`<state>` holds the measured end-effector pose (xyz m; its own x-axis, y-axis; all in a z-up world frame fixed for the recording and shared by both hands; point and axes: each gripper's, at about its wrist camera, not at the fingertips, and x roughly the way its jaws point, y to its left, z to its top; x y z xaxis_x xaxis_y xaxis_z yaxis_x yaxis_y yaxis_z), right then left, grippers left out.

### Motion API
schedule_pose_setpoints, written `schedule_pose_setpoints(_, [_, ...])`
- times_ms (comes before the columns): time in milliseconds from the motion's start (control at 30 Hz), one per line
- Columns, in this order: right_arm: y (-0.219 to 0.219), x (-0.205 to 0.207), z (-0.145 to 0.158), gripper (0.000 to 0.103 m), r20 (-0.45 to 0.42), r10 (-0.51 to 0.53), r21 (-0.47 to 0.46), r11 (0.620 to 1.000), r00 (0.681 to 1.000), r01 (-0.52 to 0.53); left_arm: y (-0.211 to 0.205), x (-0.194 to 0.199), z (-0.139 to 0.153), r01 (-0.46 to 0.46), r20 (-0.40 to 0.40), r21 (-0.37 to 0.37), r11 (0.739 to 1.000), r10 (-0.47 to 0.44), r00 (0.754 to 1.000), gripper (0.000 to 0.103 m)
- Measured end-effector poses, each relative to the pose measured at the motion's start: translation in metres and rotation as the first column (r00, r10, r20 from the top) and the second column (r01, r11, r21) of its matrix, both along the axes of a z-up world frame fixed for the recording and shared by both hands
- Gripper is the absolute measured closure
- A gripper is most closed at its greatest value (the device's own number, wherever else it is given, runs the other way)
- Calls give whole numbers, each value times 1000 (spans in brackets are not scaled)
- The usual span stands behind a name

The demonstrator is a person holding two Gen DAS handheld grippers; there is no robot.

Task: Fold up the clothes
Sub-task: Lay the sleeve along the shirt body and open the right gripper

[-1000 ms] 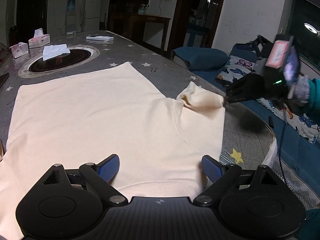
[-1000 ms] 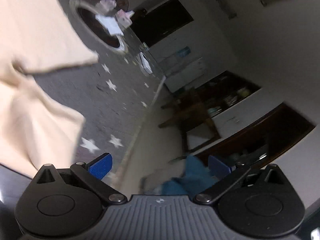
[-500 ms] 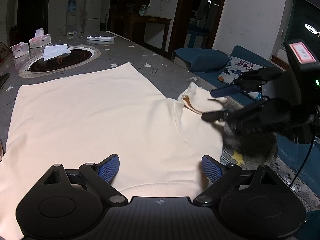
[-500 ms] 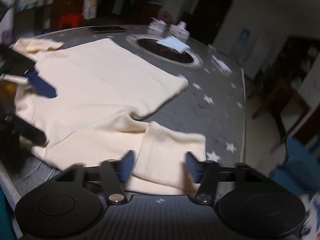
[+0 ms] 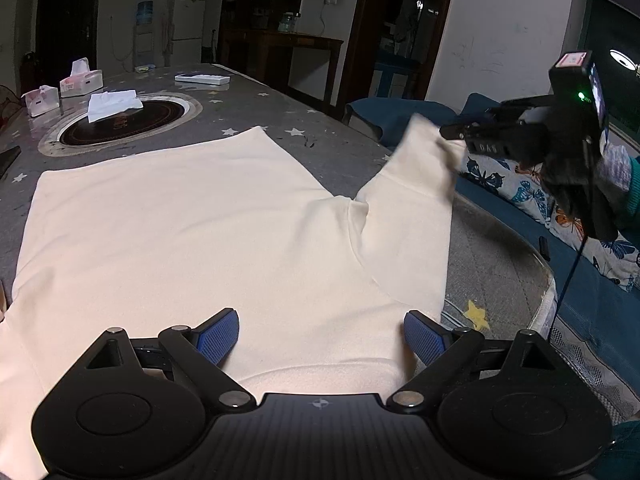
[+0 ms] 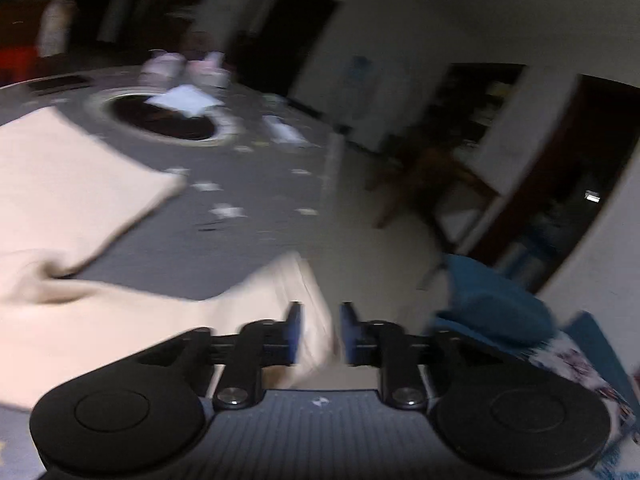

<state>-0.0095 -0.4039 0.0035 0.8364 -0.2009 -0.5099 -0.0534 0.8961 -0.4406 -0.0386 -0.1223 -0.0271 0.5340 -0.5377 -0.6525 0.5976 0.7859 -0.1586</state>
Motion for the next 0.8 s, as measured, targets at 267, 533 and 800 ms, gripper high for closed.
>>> schedule_pose_setpoints(267, [22, 6, -26, 48, -111, 148, 203, 971, 983, -124, 0, -1, 1, 0, 0, -4, 1000, 0, 1000, 11])
schedule_pose_setpoints(533, [-2, 35, -46, 14, -172, 49, 430, 903, 984, 30, 29, 3, 6, -76, -29, -62, 995, 74, 997, 12])
schedule_pose_setpoints(800, [14, 25, -43, 10, -137, 64, 406, 914, 988, -3, 108, 22, 24, -314, 33, -74, 947, 317, 948, 18])
